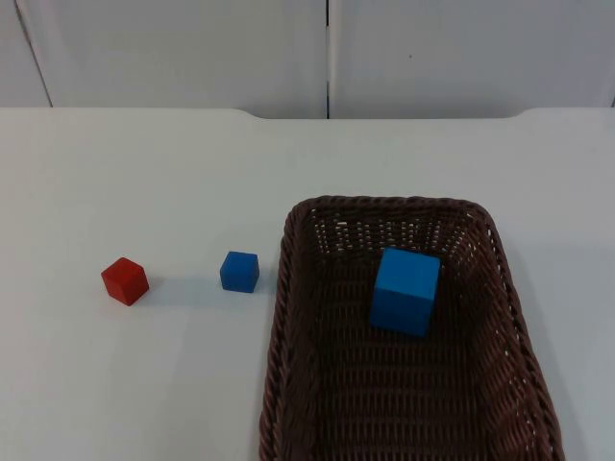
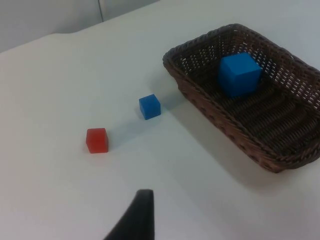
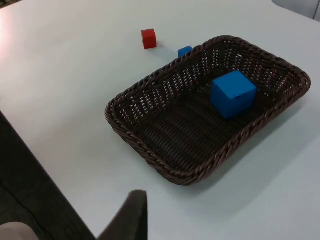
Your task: Pick up the basket with the left hand and place the largest block into the basket with the right hand.
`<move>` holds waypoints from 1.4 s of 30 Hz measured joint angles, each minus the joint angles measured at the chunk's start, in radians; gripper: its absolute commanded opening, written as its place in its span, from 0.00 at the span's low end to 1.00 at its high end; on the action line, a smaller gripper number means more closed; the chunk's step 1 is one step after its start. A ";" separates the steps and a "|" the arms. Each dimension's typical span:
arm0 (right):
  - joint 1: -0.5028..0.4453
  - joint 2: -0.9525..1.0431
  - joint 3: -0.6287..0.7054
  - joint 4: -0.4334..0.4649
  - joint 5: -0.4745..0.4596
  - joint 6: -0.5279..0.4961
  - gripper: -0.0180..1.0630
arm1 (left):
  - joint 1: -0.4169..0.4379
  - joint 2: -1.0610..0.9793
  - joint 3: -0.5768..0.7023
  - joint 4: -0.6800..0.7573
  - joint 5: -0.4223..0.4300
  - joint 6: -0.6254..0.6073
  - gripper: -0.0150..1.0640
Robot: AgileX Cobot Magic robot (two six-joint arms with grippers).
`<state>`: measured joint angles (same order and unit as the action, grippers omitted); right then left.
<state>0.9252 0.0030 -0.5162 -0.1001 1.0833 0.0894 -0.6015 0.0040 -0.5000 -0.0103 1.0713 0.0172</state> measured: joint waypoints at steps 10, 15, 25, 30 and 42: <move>0.000 0.000 0.000 0.000 0.000 0.000 0.99 | 0.000 0.000 0.000 0.000 0.000 0.000 0.99; -0.004 0.000 0.000 0.000 0.000 0.000 0.99 | 0.000 0.000 0.000 0.000 0.000 0.000 0.99; -0.168 0.000 0.000 0.000 0.000 0.000 0.99 | -0.002 0.000 0.000 0.010 0.000 0.000 0.99; -0.296 0.000 0.000 0.000 0.000 0.000 0.99 | -0.002 0.000 0.000 0.010 0.000 0.000 0.99; -0.555 0.000 0.000 0.000 0.000 0.000 0.99 | -0.002 0.000 0.000 0.010 0.000 0.000 0.99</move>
<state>0.3699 0.0030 -0.5162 -0.1001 1.0833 0.0894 -0.6039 0.0040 -0.5000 0.0000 1.0713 0.0172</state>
